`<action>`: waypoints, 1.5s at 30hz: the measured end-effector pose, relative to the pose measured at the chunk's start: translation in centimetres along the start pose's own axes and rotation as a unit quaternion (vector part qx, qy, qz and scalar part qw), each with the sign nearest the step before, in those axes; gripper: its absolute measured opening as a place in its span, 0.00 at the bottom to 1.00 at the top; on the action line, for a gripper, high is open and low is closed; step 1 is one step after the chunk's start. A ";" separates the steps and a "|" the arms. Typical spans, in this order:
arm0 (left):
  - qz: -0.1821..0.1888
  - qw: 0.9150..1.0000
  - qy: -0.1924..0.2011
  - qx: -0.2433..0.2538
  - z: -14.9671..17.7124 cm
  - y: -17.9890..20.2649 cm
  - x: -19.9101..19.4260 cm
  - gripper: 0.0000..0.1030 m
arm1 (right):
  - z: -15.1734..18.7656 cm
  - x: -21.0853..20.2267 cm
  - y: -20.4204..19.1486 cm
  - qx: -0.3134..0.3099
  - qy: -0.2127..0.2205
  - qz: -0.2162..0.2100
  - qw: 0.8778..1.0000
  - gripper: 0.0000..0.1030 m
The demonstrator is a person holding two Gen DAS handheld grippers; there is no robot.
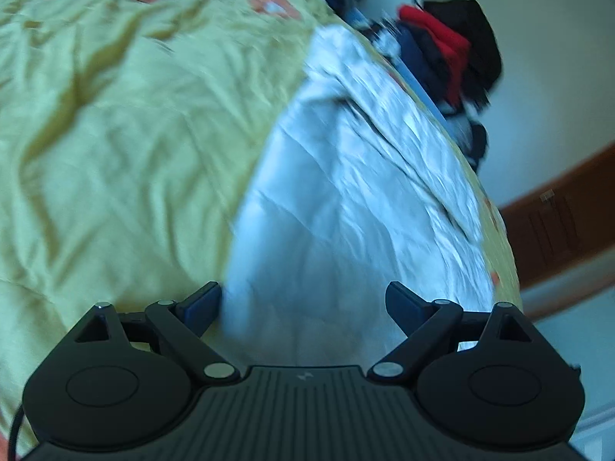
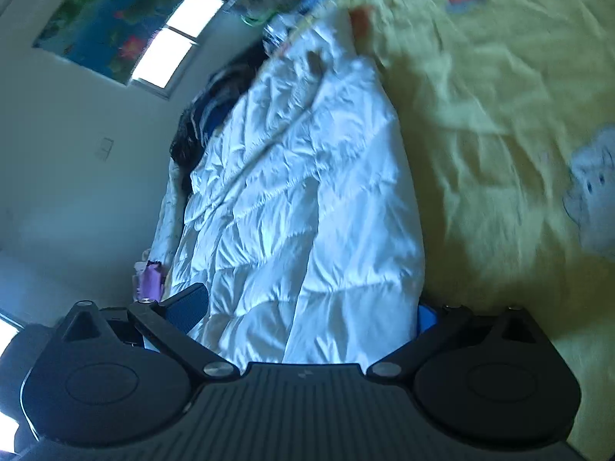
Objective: Fold small clothes
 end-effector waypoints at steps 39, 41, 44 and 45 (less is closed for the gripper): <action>0.117 0.980 0.020 0.160 2.8 6.2 -7.1 0.08 | 2.6 -4.3 0.2 0.055 -0.073 -0.129 0.987 0.12; 0.131 0.980 0.052 0.143 0.7 6.4 -8.0 0.08 | 1.4 -4.9 -0.8 0.057 -0.057 -0.158 0.984 0.12; 0.139 0.977 0.098 0.126 -3.1 6.8 -7.8 0.08 | -2.3 -5.0 -2.5 0.042 -0.012 -0.196 0.980 0.12; 0.142 0.976 0.109 0.122 -4.5 7.1 -7.2 0.07 | -4.2 -4.8 -3.0 0.037 0.011 -0.207 0.978 0.12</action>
Point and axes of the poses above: each gripper's, at about its wrist camera, not at the fingertips, and x roughly the way its jaws point, y to its right, z to its underside, the point moved 5 cm from there along x, roughly the way its jaws point, and after that the axes turned 5 degrees about y, right-handed, at the moved point
